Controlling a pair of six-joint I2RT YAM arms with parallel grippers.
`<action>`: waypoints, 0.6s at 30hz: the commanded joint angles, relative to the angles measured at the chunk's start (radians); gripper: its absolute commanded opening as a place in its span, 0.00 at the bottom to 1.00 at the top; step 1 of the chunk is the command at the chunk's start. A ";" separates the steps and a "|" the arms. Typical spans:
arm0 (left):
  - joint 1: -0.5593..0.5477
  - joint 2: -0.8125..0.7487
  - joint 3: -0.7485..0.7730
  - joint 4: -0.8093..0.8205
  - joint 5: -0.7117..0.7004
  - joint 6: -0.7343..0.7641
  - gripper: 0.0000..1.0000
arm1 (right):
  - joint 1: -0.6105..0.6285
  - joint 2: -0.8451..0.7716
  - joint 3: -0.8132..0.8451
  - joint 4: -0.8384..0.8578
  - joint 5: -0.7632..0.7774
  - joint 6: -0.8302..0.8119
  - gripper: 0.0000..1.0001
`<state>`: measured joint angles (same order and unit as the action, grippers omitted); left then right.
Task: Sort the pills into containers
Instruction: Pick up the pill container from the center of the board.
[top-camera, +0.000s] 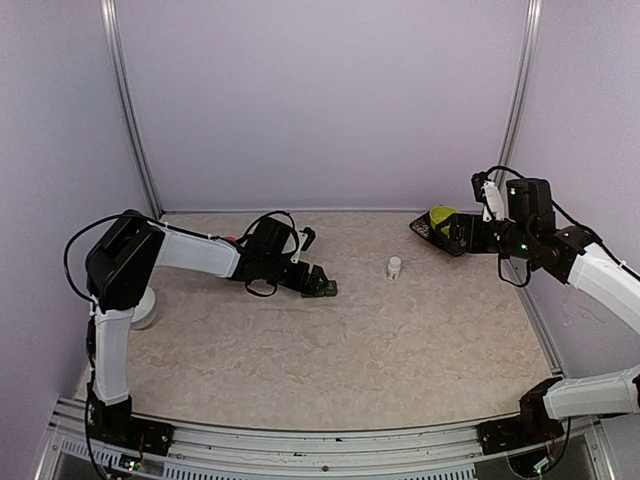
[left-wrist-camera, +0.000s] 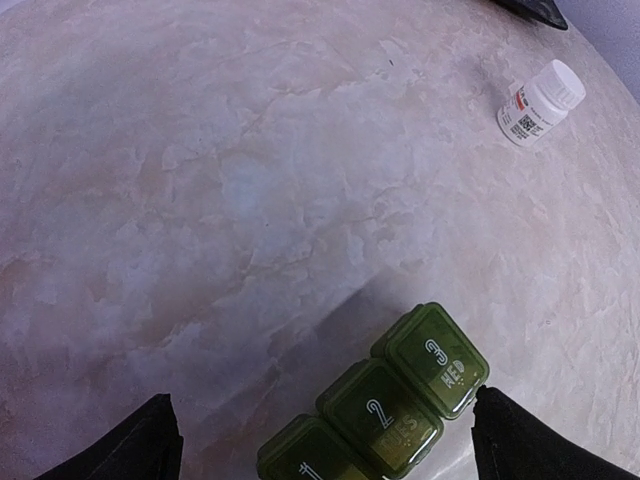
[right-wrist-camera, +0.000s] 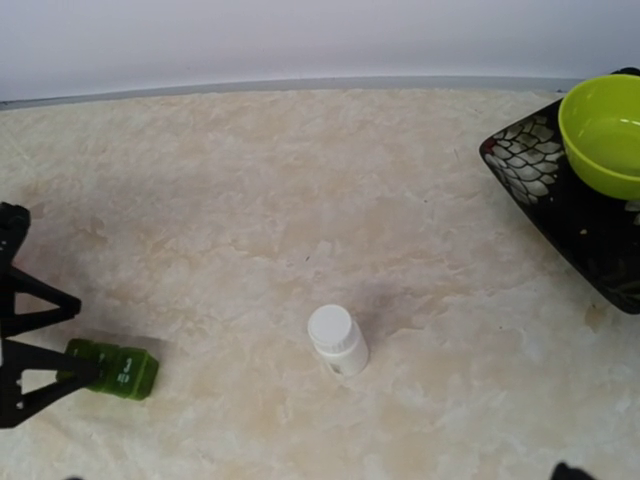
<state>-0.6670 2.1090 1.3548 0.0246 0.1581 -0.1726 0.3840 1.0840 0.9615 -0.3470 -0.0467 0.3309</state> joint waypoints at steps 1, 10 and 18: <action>0.009 0.031 0.040 -0.001 0.037 0.005 0.99 | 0.003 -0.006 0.004 0.012 -0.011 0.008 1.00; 0.004 0.017 -0.003 0.020 0.149 0.029 0.99 | 0.003 -0.013 -0.010 0.012 -0.005 0.006 1.00; -0.014 -0.004 -0.054 0.020 0.153 0.065 0.95 | 0.003 -0.015 -0.025 0.021 -0.010 0.011 1.00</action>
<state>-0.6685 2.1342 1.3285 0.0349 0.2901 -0.1432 0.3840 1.0840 0.9543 -0.3462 -0.0490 0.3340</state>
